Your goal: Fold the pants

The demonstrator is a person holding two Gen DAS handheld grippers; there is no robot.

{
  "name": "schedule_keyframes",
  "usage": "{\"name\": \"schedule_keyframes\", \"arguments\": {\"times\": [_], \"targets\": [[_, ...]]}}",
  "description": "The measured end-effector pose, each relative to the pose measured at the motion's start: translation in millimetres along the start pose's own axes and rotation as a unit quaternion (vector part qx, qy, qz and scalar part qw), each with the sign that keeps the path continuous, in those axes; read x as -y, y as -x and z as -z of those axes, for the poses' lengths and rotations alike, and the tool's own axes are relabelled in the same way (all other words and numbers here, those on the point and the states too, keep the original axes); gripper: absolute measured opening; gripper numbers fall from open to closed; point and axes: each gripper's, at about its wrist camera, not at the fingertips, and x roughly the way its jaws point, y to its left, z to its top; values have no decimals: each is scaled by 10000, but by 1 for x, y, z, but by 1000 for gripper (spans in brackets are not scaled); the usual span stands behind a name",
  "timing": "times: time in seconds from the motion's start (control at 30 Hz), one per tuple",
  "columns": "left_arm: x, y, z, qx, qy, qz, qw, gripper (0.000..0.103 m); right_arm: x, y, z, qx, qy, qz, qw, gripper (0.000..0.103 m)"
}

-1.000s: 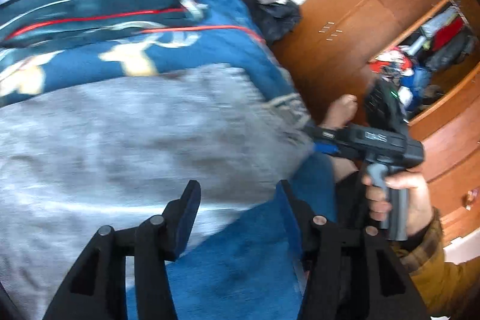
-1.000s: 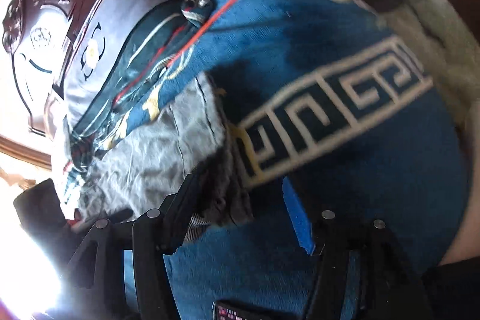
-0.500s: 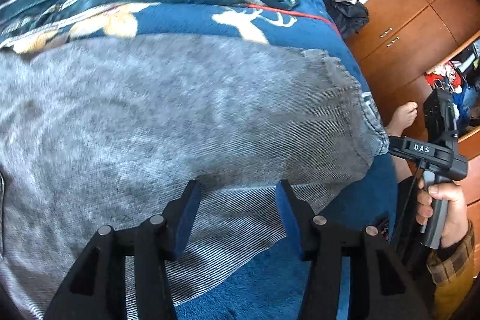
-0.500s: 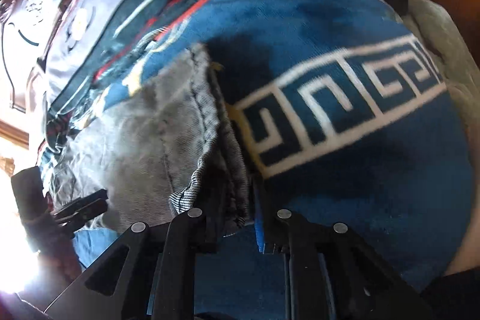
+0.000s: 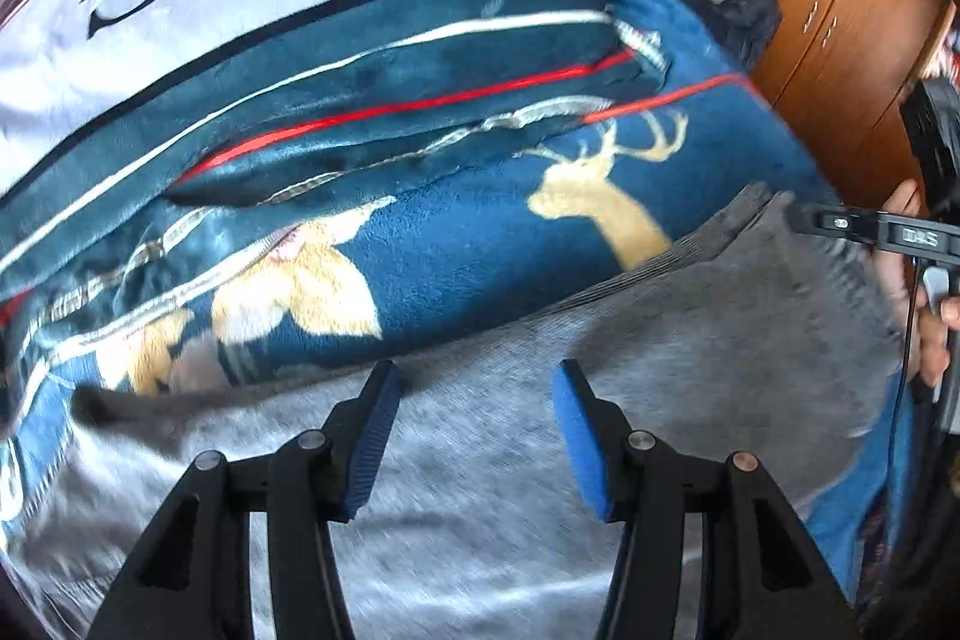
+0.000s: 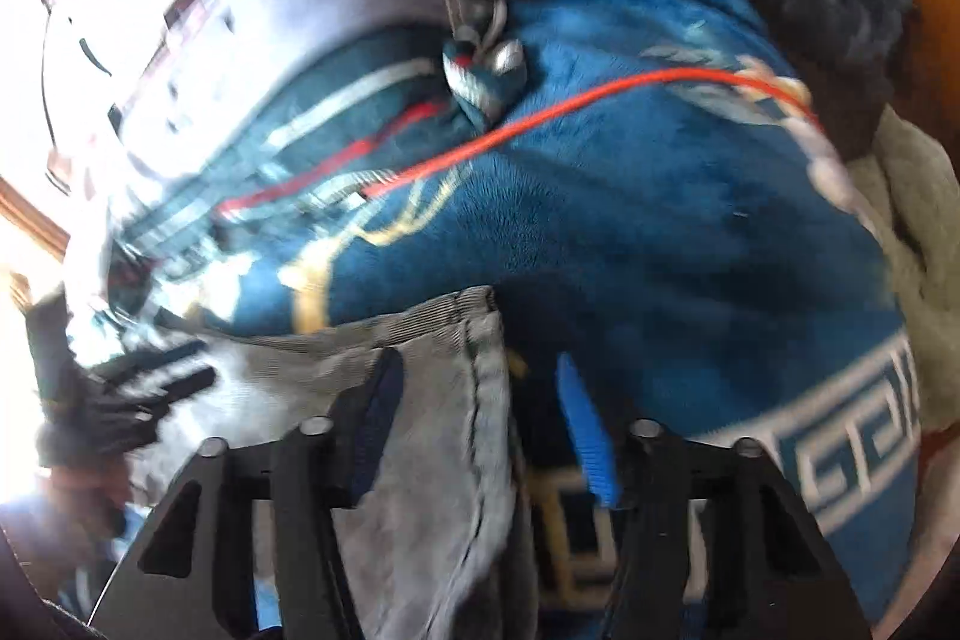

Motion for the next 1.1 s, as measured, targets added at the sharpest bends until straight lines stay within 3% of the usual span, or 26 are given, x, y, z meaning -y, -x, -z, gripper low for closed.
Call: {"name": "schedule_keyframes", "arguments": {"times": [0.03,0.07,0.13,0.23,0.3,0.4,0.43,0.47,0.53,0.6,0.67,0.8,0.83,0.87,0.9,0.97,1.03,1.1], "targets": [[1,-5,1,-49,-99,-71,9999,52,-3,-9,1,-107,67,49,9999,17],[3,-8,3,-35,-207,-204,9996,32,-9,-14,4,-74,189,228,9995,15],[5,-10,6,111,-293,-389,9988,10,-24,-7,7,272,605,587,9961,11],[-6,-4,7,517,186,-494,9973,10,-34,9,2,877,760,792,9901,10],[-17,-5,8,570,569,-541,9953,10,-36,11,-1,1044,730,809,9885,10],[-24,-12,12,419,688,-515,9954,10,-26,-9,-1,748,607,866,9916,11],[-24,-10,13,444,684,-527,9953,10,-19,-17,1,614,508,847,9932,15],[-25,-5,15,465,714,-492,9951,11,-13,-18,4,625,385,791,9942,26],[-28,11,20,567,828,-368,9943,11,-2,-6,8,730,77,726,9947,39],[-32,31,35,714,965,-141,9927,11,7,12,12,655,-181,564,9961,40],[-36,48,57,737,1021,7,9920,11,11,25,18,438,-232,359,9981,48],[-46,65,99,474,1038,-67,9934,11,8,39,51,-9,-250,181,9995,52],[-49,66,110,389,1026,-169,9938,11,7,38,62,-121,-277,171,9994,50],[-55,68,121,285,1020,-280,9940,11,4,37,67,-173,-263,193,9993,28],[-61,67,131,177,1008,-444,9938,11,0,34,72,-196,-168,263,9993,13],[-77,67,146,-52,1044,-725,9919,11,-18,34,74,-60,241,729,9970,12],[-89,68,157,-108,1195,-512,9915,11,-32,47,75,243,428,1021,9936,11],[-96,69,163,-54,1323,-348,9906,10,-31,48,78,241,330,1223,9917,10]]}}
